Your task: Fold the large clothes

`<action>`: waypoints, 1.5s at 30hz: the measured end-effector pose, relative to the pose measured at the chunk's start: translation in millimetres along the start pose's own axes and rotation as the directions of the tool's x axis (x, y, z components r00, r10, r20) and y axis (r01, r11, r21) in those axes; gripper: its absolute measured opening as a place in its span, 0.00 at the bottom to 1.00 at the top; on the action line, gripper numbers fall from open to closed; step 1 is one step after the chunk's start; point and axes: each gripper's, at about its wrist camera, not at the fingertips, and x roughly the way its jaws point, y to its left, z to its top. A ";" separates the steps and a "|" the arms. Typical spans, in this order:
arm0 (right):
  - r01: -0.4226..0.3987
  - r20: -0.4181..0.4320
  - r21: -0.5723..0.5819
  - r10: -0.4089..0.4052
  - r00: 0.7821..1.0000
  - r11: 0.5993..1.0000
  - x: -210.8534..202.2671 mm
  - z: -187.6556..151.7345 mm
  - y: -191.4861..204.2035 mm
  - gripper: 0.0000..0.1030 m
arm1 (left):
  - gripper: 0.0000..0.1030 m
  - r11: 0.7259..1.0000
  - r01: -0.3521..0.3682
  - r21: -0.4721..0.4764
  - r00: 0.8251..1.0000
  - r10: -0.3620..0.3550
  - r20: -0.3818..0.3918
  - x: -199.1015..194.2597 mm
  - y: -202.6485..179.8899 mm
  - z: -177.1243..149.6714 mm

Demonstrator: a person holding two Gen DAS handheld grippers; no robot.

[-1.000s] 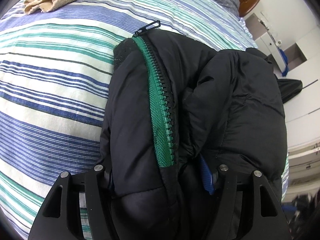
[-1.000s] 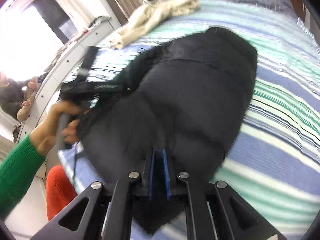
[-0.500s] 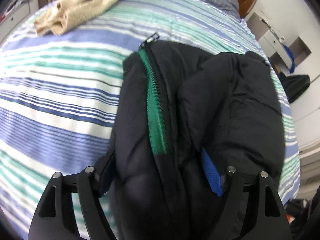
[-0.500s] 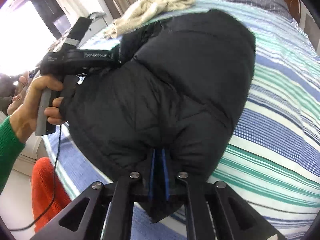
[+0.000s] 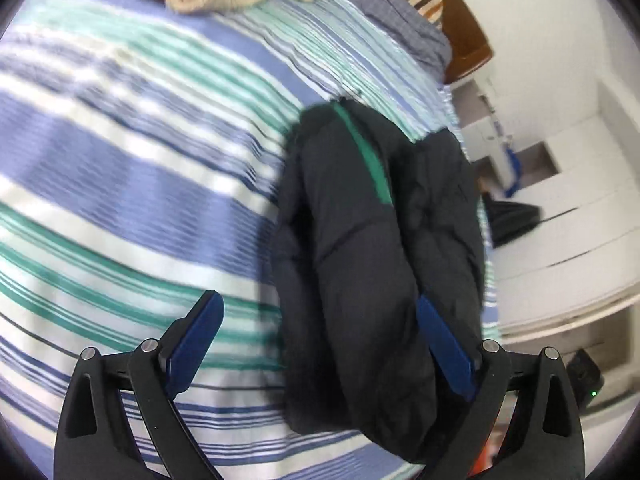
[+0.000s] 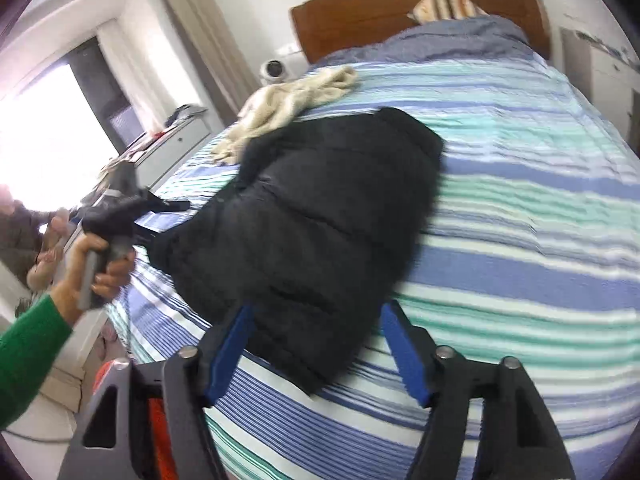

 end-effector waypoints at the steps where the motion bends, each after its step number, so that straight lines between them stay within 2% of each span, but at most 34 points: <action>1: -0.004 0.008 -0.033 0.005 1.000 0.999 8.0 4.7 11.9 0.59 | 0.95 0.999 0.040 -0.012 0.999 -0.040 -0.002 2.3 1.4 -0.8; 2: -0.006 0.010 -0.065 0.007 1.000 0.998 17.3 9.2 23.7 0.54 | 0.95 0.997 0.075 -0.023 0.997 -0.075 -0.001 3.9 2.9 -1.8; 3: -0.020 0.012 -0.091 0.021 1.000 0.996 27.9 12.8 34.7 0.54 | 0.95 0.992 0.123 -0.037 0.992 -0.123 0.002 6.0 7.3 -3.4; 6: -0.072 0.011 -0.147 0.074 0.997 0.986 56.3 18.2 60.0 0.54 | 0.95 0.980 0.186 -0.076 0.982 -0.187 -0.005 13.2 20.5 -3.4; 8: -0.097 -0.043 -0.180 0.091 0.995 0.979 86.5 17.1 73.9 0.54 | 0.95 0.965 0.236 -0.114 0.970 -0.241 -0.025 20.2 32.6 -3.6; 10: -0.050 -0.113 -0.222 0.025 0.993 0.974 122.6 7.9 80.4 0.54 | 0.95 0.954 0.272 -0.122 0.959 -0.279 -0.044 28.7 35.5 -3.2; 11: -0.023 -0.114 -0.253 -0.006 0.994 0.967 133.3 2.0 82.6 0.54 | 0.95 0.950 0.291 -0.114 0.953 -0.299 -0.054 32.6 34.6 -1.3; 15: -0.008 -0.121 -0.254 -0.023 0.992 0.967 142.5 -1.7 82.1 0.54 | 0.95 0.923 0.378 -0.075 0.913 -0.385 -0.131 52.4 20.2 13.9; 16: -0.011 -0.125 -0.252 -0.021 0.992 0.968 143.1 -1.2 81.3 0.54 | 0.95 0.924 0.378 -0.061 0.911 -0.383 -0.154 59.6 13.9 19.1; 19: -0.015 -0.130 -0.250 -0.018 0.991 0.968 144.4 -0.9 79.5 0.54 | 0.95 0.949 0.316 0.000 0.924 -0.307 -0.229 90.0 -7.0 32.5; 22: -0.015 -0.130 -0.246 -0.017 0.991 0.969 146.5 -2.0 77.8 0.54 | 0.96 0.958 0.282 0.051 0.923 -0.256 -0.288 111.7 -28.0 36.8; 26: -0.021 -0.129 -0.242 -0.011 0.992 0.970 147.5 -3.4 76.5 0.54 | 1.00 0.967 0.209 0.148 0.937 -0.154 -0.314 121.2 -48.5 33.2; 28: -0.018 -0.126 -0.251 -0.015 0.992 0.968 147.3 -4.7 77.1 0.54 | 1.00 0.973 0.173 0.151 0.943 -0.119 -0.312 125.2 -50.3 32.2; 32: 0.017 -0.097 -0.287 -0.047 0.994 0.958 135.3 -5.2 81.4 0.54 | 1.00 0.980 0.138 0.145 0.951 -0.091 -0.294 130.4 -54.1 32.5; 35: 0.062 -0.126 -0.302 -0.105 0.986 0.951 125.3 -1.0 90.4 0.55 | 1.00 0.979 0.127 0.158 0.957 -0.079 -0.280 131.6 -58.3 28.9; 39: 0.128 -0.130 -0.313 -0.176 0.976 0.941 109.7 3.7 101.4 0.62 | 1.00 0.980 0.124 0.153 0.957 -0.078 -0.278 127.1 -62.4 24.3; 45: 0.157 -0.121 -0.339 -0.208 0.971 0.928 97.1 1.5 111.9 0.62 | 1.00 0.981 0.119 0.156 0.959 -0.073 -0.275 120.2 -58.6 19.9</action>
